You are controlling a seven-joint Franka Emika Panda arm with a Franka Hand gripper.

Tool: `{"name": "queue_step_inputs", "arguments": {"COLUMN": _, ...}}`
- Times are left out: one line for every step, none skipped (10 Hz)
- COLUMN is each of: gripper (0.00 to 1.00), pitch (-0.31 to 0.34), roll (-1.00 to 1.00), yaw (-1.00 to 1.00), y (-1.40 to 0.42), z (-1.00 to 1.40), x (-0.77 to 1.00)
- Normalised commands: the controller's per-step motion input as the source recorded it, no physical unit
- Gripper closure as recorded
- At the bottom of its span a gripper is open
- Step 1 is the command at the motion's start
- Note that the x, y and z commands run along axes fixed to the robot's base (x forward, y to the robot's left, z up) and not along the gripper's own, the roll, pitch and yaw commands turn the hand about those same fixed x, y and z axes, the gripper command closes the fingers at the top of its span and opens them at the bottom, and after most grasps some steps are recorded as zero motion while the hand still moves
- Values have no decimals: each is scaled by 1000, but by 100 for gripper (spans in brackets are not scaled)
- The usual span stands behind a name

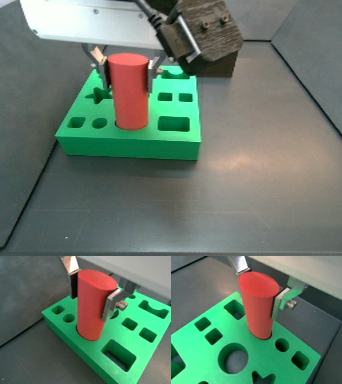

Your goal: Insert the oval object.

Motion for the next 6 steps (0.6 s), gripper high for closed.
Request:
{"name": "queue_step_inputs", "arguments": {"gripper": 100, "pitch": -64, "roll": 0, "yaw": 0, "y": -63, "z": -274, "x": -57}}
{"name": "queue_step_inputs", "arguments": {"gripper": 100, "pitch": -4, "roll": 0, "yaw": 0, "y": -151, "z": -229, "x": 0}}
{"name": "queue_step_inputs", "arguments": {"gripper": 100, "pitch": 0, "roll": 0, "yaw": -23, "y": -251, "z": -200, "x": 186}}
{"name": "queue_step_inputs", "arguments": {"gripper": 100, "pitch": 0, "roll": -21, "yaw": -63, "y": -231, "z": -143, "x": 231}}
{"name": "queue_step_inputs", "arguments": {"gripper": 100, "pitch": 0, "roll": -29, "yaw": -74, "y": -163, "z": -80, "x": 151}}
{"name": "queue_step_inputs", "arguments": {"gripper": 100, "pitch": 0, "roll": 0, "yaw": 0, "y": 0, "z": 0, "x": 0}}
